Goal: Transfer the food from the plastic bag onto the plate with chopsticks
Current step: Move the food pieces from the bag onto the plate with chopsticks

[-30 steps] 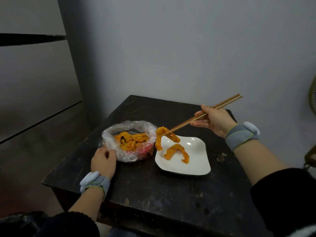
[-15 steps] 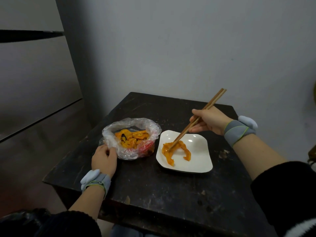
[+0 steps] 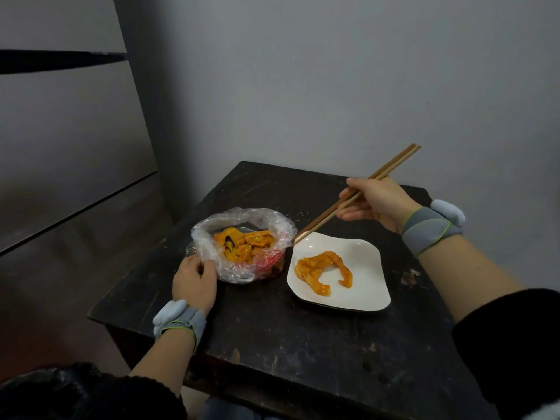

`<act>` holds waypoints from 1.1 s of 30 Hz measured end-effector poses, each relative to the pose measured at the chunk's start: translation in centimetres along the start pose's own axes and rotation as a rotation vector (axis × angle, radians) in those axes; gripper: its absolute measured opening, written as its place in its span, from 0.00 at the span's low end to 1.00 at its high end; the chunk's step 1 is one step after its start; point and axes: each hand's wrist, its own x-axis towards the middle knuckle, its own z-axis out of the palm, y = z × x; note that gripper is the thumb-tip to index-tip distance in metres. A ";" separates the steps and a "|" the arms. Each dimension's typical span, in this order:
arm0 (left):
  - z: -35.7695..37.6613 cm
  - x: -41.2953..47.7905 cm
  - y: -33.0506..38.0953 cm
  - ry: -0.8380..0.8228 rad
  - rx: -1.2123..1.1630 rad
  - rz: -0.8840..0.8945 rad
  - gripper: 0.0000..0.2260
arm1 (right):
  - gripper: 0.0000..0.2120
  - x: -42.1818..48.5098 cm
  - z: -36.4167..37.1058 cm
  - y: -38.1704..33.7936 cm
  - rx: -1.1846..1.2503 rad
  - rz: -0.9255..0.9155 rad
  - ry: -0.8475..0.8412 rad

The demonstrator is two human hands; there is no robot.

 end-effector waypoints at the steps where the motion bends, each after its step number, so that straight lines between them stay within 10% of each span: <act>1: 0.0 0.0 0.0 -0.002 -0.005 0.002 0.12 | 0.14 0.1 0.5 -0.1 0.040 -0.017 0.000; 33: 0.3 0.2 -0.4 0.059 -0.150 -0.017 0.10 | 0.18 2.7 15.2 6.1 0.325 0.065 -0.112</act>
